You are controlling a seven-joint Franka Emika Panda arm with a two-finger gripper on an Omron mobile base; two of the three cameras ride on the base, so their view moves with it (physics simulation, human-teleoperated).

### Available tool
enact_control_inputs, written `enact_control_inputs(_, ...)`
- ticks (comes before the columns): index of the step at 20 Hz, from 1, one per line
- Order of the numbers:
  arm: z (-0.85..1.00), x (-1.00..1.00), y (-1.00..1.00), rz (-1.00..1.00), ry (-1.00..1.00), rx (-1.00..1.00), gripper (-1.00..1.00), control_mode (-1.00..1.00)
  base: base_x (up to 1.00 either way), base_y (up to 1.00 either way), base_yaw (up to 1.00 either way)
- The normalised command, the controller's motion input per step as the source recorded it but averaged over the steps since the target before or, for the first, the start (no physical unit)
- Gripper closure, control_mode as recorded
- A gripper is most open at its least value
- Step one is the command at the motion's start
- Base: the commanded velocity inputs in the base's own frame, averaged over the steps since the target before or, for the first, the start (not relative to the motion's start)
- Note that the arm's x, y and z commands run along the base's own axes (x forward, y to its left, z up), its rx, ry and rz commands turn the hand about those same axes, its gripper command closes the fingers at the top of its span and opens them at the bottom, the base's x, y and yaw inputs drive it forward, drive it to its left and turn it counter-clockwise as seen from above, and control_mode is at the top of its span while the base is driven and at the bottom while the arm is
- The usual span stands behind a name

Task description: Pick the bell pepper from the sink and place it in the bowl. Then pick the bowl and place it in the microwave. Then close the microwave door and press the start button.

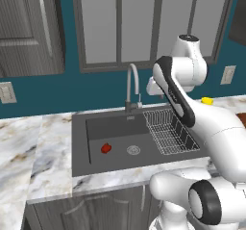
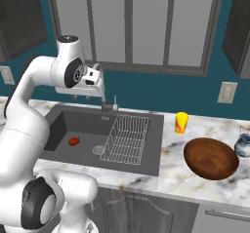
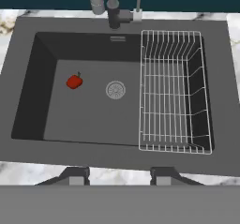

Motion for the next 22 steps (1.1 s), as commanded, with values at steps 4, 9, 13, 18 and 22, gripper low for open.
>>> enact_control_inputs(4, -0.06, -0.27, 0.0, 0.0, 0.0, 0.0, -1.0, -1.0, 0.0, 0.0, 0.0)
enact_control_inputs(9, -0.47, -0.54, 0.22, 0.0, 0.0, -0.05, -1.0, -1.0, 0.0, 0.0, 0.0)
enact_control_inputs(13, -0.73, -0.29, 0.66, 0.0, 0.0, 0.0, -1.0, -1.0, 0.0, 0.0, 0.0)
enact_control_inputs(18, -0.79, 0.0, 0.87, 0.0, 0.0, 0.0, -1.0, -1.0, 0.0, 0.0, 0.0)
enact_control_inputs(22, -0.61, 0.12, 0.81, 0.0, 0.01, 0.0, -1.0, -1.0, 0.0, 0.0, 0.0)
